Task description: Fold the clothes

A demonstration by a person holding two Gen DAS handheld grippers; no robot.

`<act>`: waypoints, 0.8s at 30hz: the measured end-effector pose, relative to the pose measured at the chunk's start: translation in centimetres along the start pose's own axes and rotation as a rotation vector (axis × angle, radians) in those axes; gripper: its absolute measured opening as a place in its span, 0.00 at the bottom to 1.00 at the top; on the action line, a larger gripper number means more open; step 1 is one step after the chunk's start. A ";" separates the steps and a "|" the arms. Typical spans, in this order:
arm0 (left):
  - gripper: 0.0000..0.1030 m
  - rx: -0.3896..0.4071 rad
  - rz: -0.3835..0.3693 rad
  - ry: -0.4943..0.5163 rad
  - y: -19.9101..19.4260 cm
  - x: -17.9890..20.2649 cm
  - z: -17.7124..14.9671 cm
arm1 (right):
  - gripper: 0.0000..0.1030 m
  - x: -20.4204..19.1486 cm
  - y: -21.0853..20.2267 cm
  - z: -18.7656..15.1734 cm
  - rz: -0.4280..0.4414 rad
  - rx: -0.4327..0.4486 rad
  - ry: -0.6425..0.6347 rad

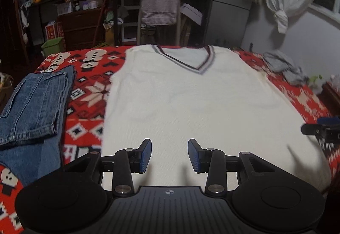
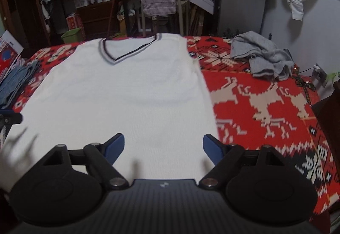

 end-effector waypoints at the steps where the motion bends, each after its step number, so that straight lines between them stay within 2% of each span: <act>1: 0.35 0.003 0.002 -0.025 0.5 -1.0 0.8 | 0.77 0.6 0.7 0.8 -0.006 -0.001 0.010; 3: 0.35 0.009 0.012 -0.066 1.7 -3.0 2.4 | 0.73 1.8 2.0 2.1 -0.011 -0.004 0.035; 6: 0.35 0.017 0.037 -0.064 3.6 -5.4 4.7 | 0.65 3.4 3.9 4.2 -0.017 -0.012 0.068; 9: 0.35 -0.009 0.040 -0.072 6.0 -7.5 6.3 | 0.58 4.8 6.0 5.8 -0.021 -0.028 0.098; 12: 0.34 -0.059 0.025 -0.136 8.9 -9.5 6.8 | 0.54 6.1 8.2 6.9 -0.030 -0.041 0.114; 14: 0.32 -0.088 0.044 -0.136 10.6 -10.5 6.9 | 0.51 6.5 9.4 7.4 -0.035 -0.046 0.113; 15: 0.31 -0.101 0.053 -0.136 11.4 -10.9 7.0 | 0.47 6.5 9.8 7.6 -0.033 -0.047 0.108; 21: 0.30 -0.099 0.044 -0.085 13.1 -10.9 7.8 | 0.42 6.5 12.4 8.5 -0.022 -0.050 0.080; 24: 0.23 -0.100 0.035 -0.075 13.4 -10.7 8.0 | 0.42 6.5 13.8 9.0 -0.016 -0.052 0.066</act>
Point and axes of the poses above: each gripper's, at about its wrist camera, not at the fingertips, and y roughly the way its jaws point, x to its right, z to its top, the point moved 8 cm from there along y, roughly the way its jaws point, and after that the axes turned 3 degrees about -z, right-handed, at the moved point
